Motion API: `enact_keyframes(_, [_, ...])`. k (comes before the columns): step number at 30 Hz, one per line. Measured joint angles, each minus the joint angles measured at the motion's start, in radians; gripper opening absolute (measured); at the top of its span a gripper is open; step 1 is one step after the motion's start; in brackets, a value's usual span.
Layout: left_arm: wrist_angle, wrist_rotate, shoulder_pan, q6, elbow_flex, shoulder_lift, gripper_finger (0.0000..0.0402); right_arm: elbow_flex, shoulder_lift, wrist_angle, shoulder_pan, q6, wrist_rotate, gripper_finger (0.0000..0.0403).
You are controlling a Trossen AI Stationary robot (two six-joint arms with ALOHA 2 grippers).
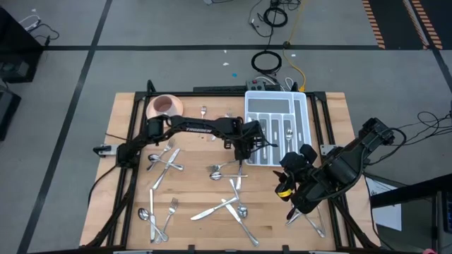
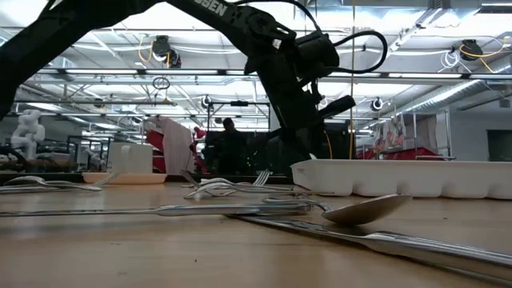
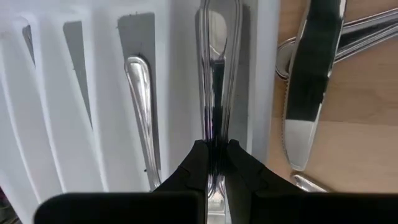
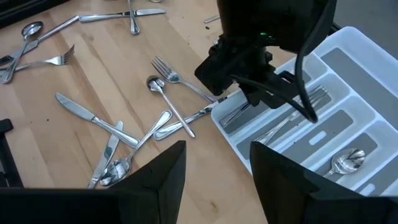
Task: Sort silverware
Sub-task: Put the silver knife into the white silverware tray
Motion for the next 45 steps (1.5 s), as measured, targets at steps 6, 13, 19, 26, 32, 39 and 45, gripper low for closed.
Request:
enact_keyframes(6, [0.013,0.038,0.011,-0.059,0.000,0.000,0.0079,0.000,0.000,0.004,0.000,-0.001,0.002,0.0169])
enact_keyframes(13, [0.081,0.159,0.026,-0.263,0.001,0.000,0.0108,0.000,0.000,0.021,0.000,-0.008,0.002,0.0169])
enact_keyframes(19, [0.134,0.081,0.025,-0.356,0.000,-0.021,0.0110,0.000,0.000,0.019,0.001,-0.012,0.024,0.0169])
enact_keyframes(26, [0.127,-0.291,-0.002,-0.811,0.002,-0.260,0.0108,0.000,0.000,0.000,0.025,-0.038,0.146,0.0169])
enact_keyframes(32, [-0.283,-0.387,0.056,-1.541,0.002,-0.549,0.0108,0.000,0.000,-0.100,0.024,0.070,0.157,0.0169])
enact_keyframes(39, [-0.740,-0.343,0.013,-2.019,-0.057,-0.917,0.0108,-0.001,0.018,-0.017,-0.051,0.030,0.090,0.0169])
enact_keyframes(45, [-0.768,-0.340,-0.198,-2.348,-0.173,-1.218,0.0108,-0.011,0.140,0.333,-0.168,-0.325,-0.047,0.0169])
